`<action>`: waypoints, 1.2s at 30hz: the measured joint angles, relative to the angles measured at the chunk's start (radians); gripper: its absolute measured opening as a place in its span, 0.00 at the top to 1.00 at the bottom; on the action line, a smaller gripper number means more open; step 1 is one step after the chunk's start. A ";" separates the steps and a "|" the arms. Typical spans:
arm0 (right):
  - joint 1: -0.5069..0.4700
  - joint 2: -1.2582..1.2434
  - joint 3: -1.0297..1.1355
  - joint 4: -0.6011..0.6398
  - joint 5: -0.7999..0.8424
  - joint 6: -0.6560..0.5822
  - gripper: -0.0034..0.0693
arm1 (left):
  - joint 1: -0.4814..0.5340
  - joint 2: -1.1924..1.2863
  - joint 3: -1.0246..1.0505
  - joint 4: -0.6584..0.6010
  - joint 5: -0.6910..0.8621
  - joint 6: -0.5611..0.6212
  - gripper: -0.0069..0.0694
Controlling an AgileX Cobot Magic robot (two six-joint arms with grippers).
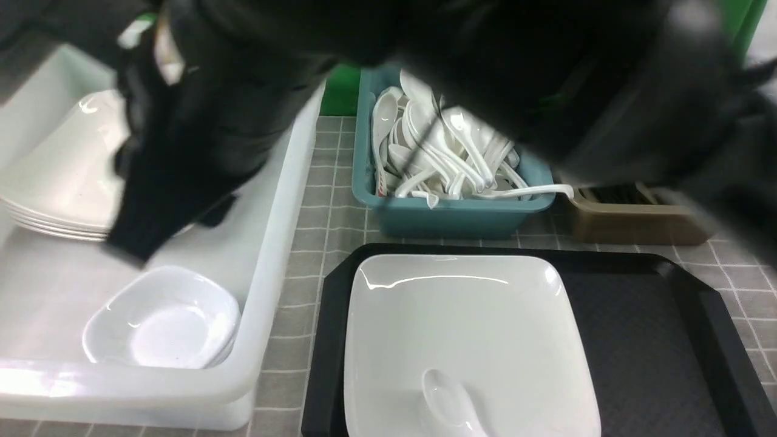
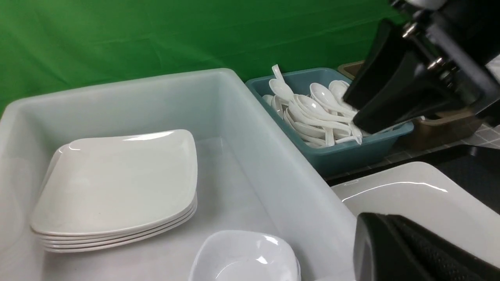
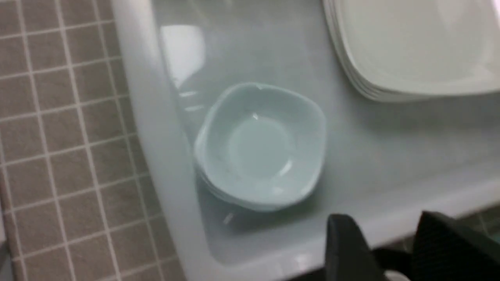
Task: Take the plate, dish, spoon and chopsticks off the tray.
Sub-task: Use the right arm to grab a soup spoon from the plate
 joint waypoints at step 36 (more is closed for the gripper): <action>-0.391 -0.668 1.260 0.187 -0.207 0.352 0.47 | 0.000 0.687 0.002 -0.306 -0.414 0.266 0.90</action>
